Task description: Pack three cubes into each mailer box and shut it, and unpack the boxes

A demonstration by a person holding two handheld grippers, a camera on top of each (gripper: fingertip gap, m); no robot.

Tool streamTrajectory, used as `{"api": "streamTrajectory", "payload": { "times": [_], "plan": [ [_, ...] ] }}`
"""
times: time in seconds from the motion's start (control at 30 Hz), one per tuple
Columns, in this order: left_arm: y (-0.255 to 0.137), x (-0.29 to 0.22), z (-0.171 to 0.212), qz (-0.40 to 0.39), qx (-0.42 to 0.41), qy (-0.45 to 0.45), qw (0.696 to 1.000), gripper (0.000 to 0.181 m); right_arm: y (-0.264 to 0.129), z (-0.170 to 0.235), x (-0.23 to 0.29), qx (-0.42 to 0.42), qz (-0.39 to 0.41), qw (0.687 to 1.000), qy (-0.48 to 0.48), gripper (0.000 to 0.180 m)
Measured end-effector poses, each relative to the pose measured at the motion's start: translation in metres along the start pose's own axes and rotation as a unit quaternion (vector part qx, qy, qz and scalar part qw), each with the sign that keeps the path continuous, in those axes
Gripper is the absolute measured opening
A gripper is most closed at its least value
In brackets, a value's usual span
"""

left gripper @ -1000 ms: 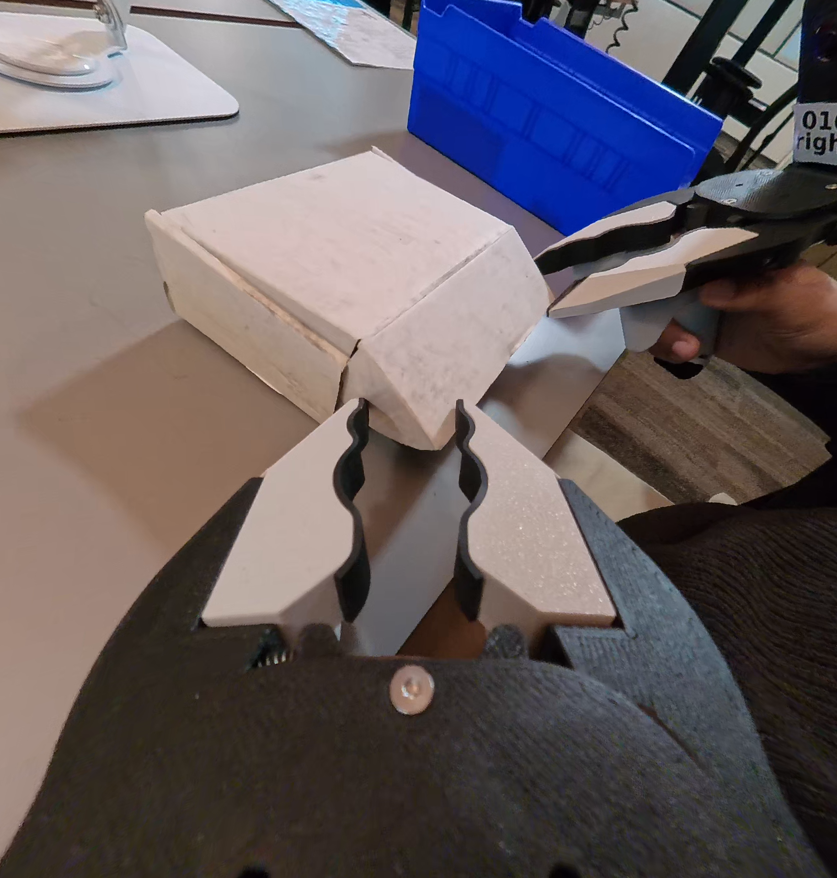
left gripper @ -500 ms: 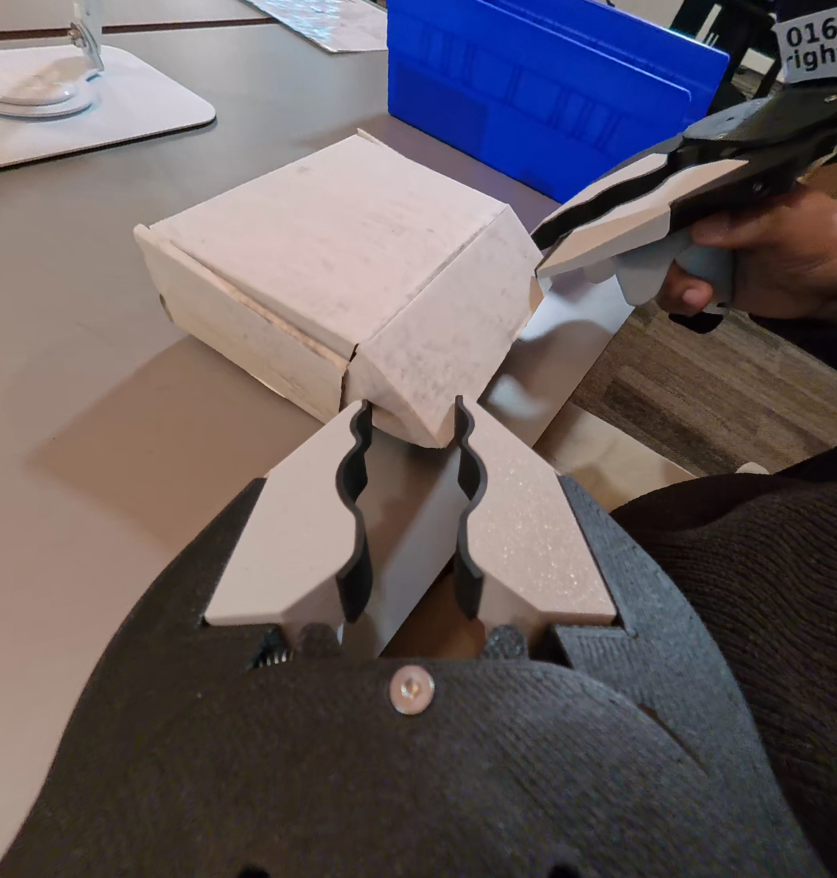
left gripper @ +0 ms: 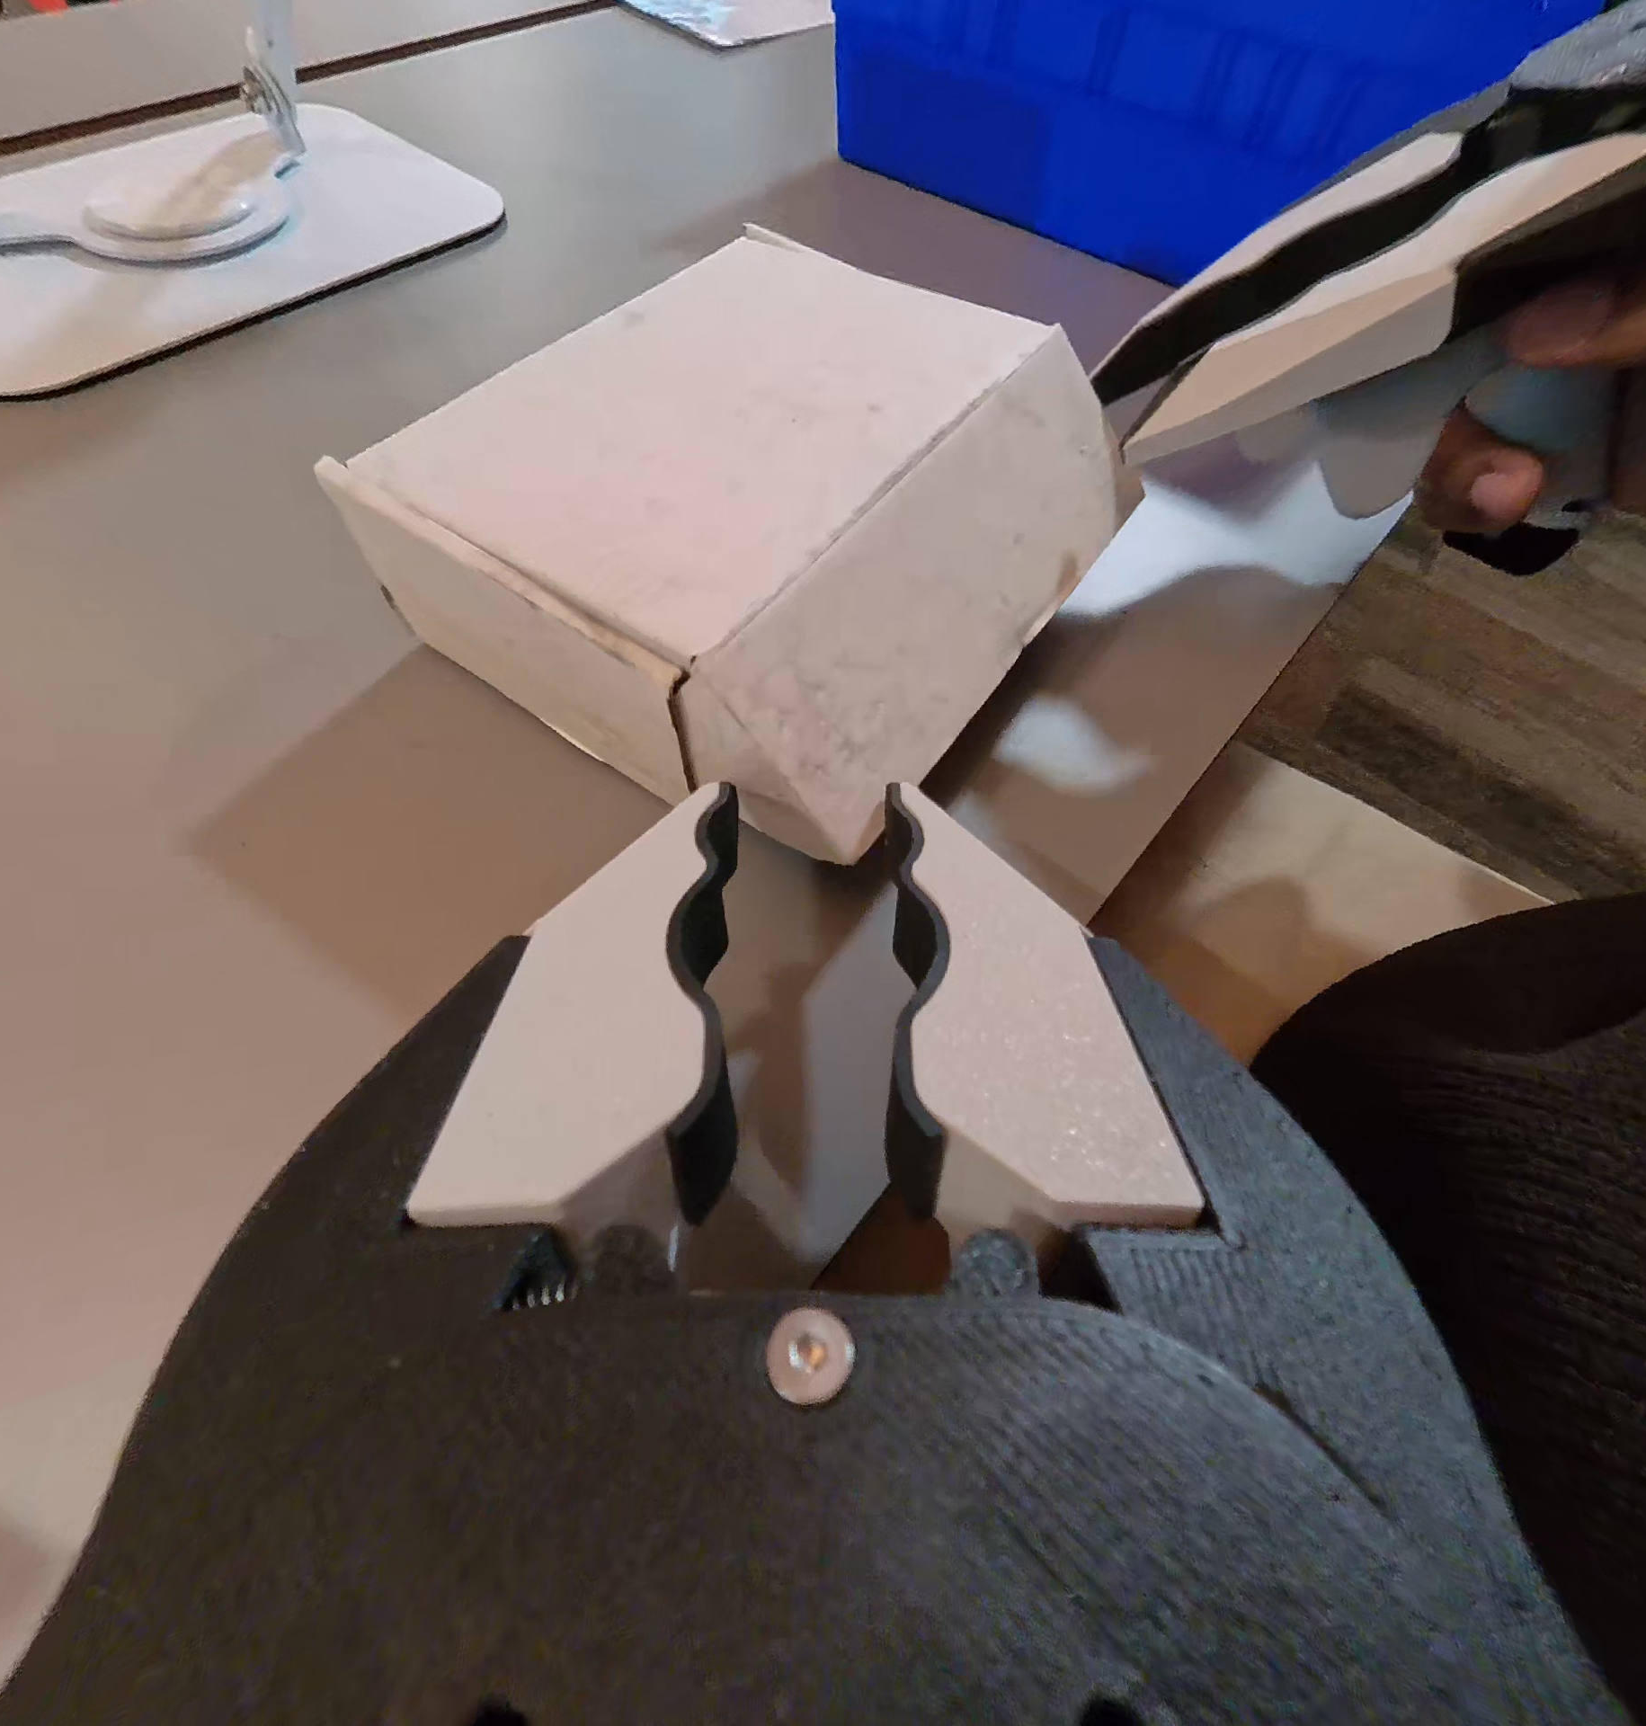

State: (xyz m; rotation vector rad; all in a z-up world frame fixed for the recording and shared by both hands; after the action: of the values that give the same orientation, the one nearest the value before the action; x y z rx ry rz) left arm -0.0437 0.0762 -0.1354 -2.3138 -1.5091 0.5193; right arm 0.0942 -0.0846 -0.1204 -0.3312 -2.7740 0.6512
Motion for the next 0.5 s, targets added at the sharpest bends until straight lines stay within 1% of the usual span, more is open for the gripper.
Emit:
{"api": "streamTrajectory", "payload": {
  "times": [0.1,0.17,0.3,0.37,0.4,0.5],
  "plan": [
    [-0.0025,0.0015,-0.0003,-0.006,-0.003,0.006,1.0,0.03,-0.0041,-0.001,-0.0027,-0.008,-0.006,1.0,0.015,0.037],
    [-0.003,0.0013,-0.0013,-0.003,-0.008,0.0,1.0,0.027,-0.0059,-0.001,-0.0039,-0.01,-0.011,1.0,0.021,0.038],
    [-0.0033,0.0011,-0.0029,-0.002,-0.014,-0.001,1.0,0.025,-0.0065,0.0006,-0.0047,-0.005,-0.01,1.0,0.015,0.041],
    [-0.0034,0.0019,-0.0031,-0.006,-0.015,-0.002,1.0,0.026,-0.0058,0.0017,-0.0046,0.0,-0.007,1.0,0.005,0.043],
    [-0.0035,0.0027,-0.0027,-0.009,-0.014,-0.004,1.0,0.031,-0.0053,0.0023,-0.0046,0.003,-0.004,1.0,-0.001,0.045],
    [-0.0044,0.0068,-0.0024,-0.02,-0.014,-0.009,1.0,0.052,-0.004,0.0033,-0.0047,0.009,0.003,1.0,-0.018,0.051]
  ]
}}
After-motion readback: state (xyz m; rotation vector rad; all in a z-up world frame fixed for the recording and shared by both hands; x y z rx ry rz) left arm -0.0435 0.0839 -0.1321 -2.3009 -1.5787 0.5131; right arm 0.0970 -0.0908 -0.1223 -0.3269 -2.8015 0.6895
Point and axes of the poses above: each gripper's, where its closed fingertips meet, y out along the fingers, z out of its underside, x = y × z across the jaws, the point moved 6 cm from there along -y, back along the fingers, and after that the axes turned 9 degrees about z, right-handed, at the moved point
